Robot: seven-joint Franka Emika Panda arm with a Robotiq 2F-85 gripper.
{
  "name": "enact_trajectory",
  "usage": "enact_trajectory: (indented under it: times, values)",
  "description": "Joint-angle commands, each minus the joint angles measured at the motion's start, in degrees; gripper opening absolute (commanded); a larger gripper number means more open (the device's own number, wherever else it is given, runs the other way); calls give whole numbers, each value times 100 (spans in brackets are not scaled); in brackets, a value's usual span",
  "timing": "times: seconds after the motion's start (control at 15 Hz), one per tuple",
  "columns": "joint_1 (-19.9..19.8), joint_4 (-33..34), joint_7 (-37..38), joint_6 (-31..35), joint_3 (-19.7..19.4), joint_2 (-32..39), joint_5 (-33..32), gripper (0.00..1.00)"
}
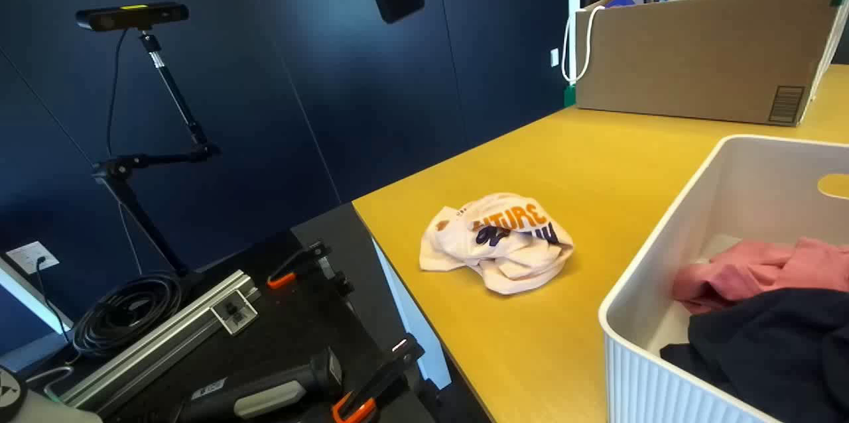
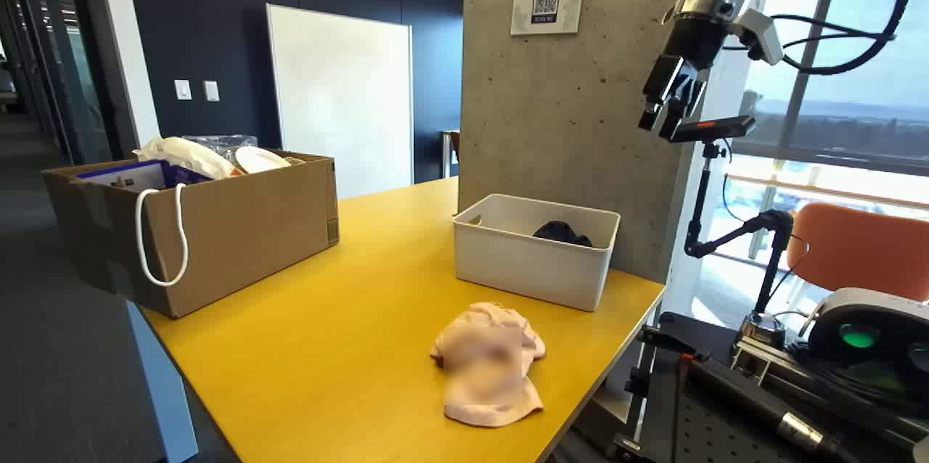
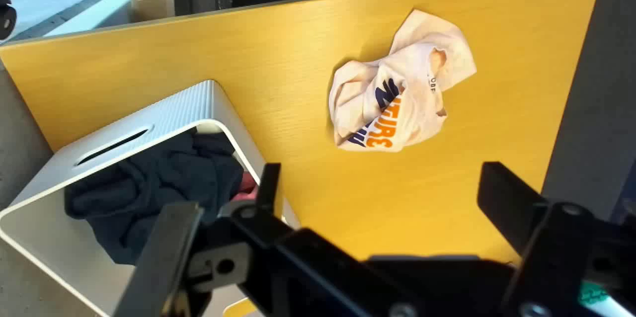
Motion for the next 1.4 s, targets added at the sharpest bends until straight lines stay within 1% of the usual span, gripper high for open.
enact_trajectory:
  times: [0.0, 1.07, 1.2, 1.33]
  values:
    - [-143, 15, -63, -20, 128, 24, 81, 100]
    - [-143, 18, -63, -20, 128, 21, 80, 100]
    - [53, 104, -170, -16, 156, 20, 354, 100]
    - [156, 53, -186, -93, 283, 24, 536, 100]
